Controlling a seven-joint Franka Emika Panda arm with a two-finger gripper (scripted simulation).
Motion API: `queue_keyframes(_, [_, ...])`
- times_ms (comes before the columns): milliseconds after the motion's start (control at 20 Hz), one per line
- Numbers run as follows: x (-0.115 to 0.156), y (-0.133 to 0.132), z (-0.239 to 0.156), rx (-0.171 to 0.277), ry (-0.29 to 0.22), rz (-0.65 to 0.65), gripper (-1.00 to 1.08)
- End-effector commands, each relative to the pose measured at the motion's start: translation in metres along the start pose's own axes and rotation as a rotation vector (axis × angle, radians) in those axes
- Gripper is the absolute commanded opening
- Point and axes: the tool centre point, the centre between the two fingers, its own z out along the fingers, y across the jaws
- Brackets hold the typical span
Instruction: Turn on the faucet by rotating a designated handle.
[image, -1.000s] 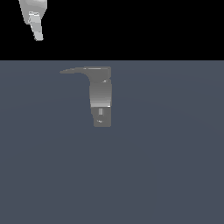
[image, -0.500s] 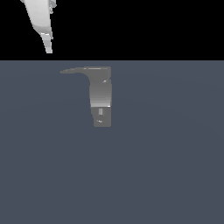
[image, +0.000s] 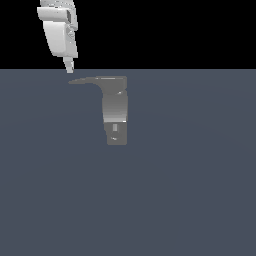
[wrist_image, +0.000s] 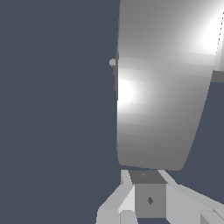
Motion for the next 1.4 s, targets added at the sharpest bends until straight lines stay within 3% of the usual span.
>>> queue_keyframes(0, [0.007, -0.014, 0.008, -0.001, 0.003, 0.056, -1.0])
queue_keyframes(650, [0.032, -0.055, 0.032, -0.006, 0.004, 0.224, -1.0])
queue_keyframes(1350, [0.033, -0.05, 0.033, -0.006, 0.003, 0.237, -1.0])
